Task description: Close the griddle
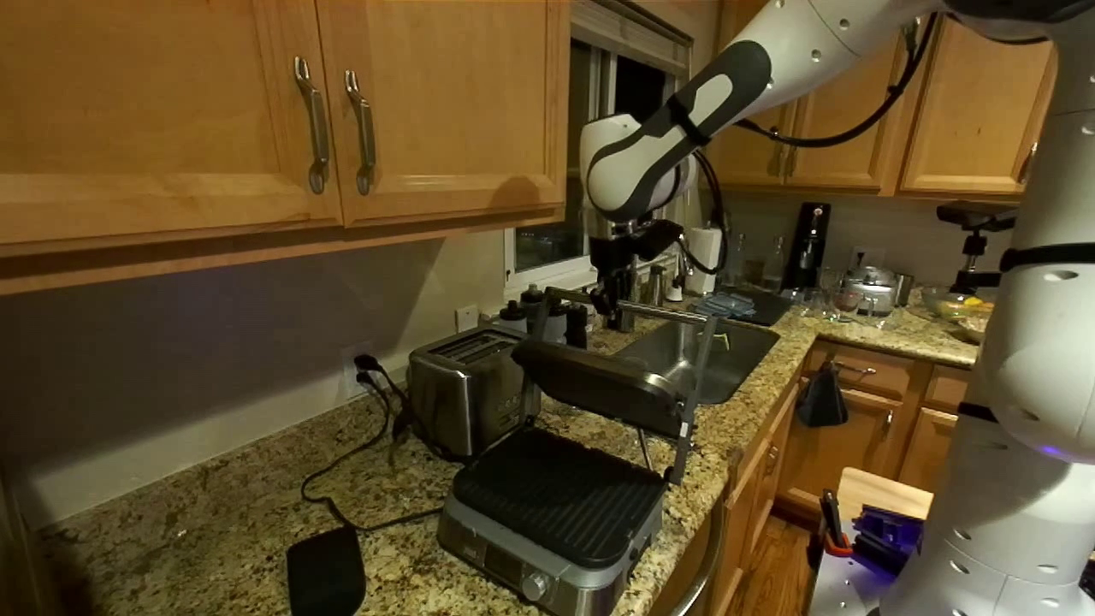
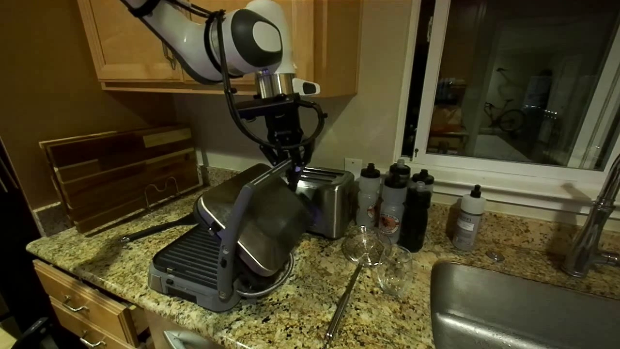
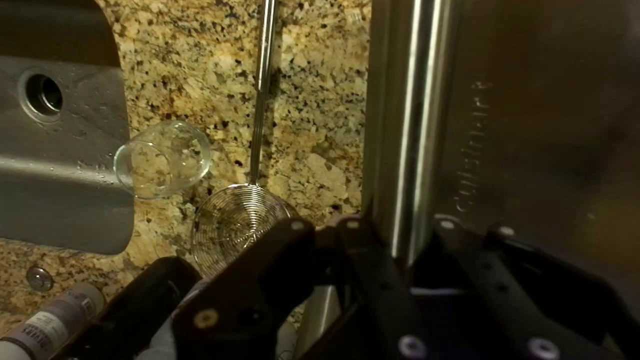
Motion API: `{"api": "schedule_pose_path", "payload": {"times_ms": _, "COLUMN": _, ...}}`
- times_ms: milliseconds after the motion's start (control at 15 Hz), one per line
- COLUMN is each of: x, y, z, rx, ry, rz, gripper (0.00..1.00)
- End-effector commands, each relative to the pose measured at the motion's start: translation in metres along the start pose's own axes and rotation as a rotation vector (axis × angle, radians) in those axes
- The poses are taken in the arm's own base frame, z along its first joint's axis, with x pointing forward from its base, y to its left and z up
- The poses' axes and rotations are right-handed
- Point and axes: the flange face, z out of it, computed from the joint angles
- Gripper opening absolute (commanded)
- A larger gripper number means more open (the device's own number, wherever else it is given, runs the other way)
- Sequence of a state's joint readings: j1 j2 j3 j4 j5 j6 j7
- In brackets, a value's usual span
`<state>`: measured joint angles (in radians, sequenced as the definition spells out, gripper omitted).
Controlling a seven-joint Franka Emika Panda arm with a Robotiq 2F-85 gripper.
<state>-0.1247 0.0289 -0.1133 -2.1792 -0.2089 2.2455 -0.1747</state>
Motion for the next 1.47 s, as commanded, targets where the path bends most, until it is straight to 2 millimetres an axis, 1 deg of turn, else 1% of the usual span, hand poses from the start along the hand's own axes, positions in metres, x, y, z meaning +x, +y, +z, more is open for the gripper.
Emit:
{"api": "schedule_pose_path", "payload": {"times_ms": 0, "x": -0.005, "y": -0.036, "z": -0.015, "rx": 0.002, "ry": -0.011, "rz": -0.007, "gripper": 0.05}}
{"api": "schedule_pose_path", "payload": {"times_ms": 200, "x": 0.005, "y": -0.068, "z": -0.019, "rx": 0.004, "ry": -0.025, "rz": -0.03, "gripper": 0.03}}
{"api": "schedule_pose_path", "payload": {"times_ms": 333, "x": 0.009, "y": -0.092, "z": -0.023, "rx": 0.005, "ry": -0.04, "rz": -0.047, "gripper": 0.04}}
{"api": "schedule_pose_path", "payload": {"times_ms": 600, "x": 0.013, "y": -0.141, "z": -0.028, "rx": -0.009, "ry": -0.058, "rz": -0.101, "gripper": 0.04}}
{"api": "schedule_pose_path", "payload": {"times_ms": 800, "x": 0.015, "y": -0.171, "z": -0.026, "rx": -0.013, "ry": -0.065, "rz": -0.133, "gripper": 0.04}}
{"api": "schedule_pose_path", "payload": {"times_ms": 933, "x": 0.016, "y": -0.183, "z": -0.023, "rx": -0.008, "ry": -0.064, "rz": -0.141, "gripper": 0.04}}
{"api": "schedule_pose_path", "payload": {"times_ms": 1067, "x": 0.016, "y": -0.186, "z": -0.023, "rx": -0.006, "ry": -0.06, "rz": -0.125, "gripper": 0.04}}
{"api": "schedule_pose_path", "payload": {"times_ms": 1133, "x": 0.016, "y": -0.191, "z": -0.022, "rx": 0.002, "ry": -0.057, "rz": -0.136, "gripper": 0.07}}
{"api": "schedule_pose_path", "payload": {"times_ms": 1400, "x": 0.016, "y": -0.193, "z": -0.022, "rx": 0.002, "ry": -0.057, "rz": -0.135, "gripper": 0.07}}
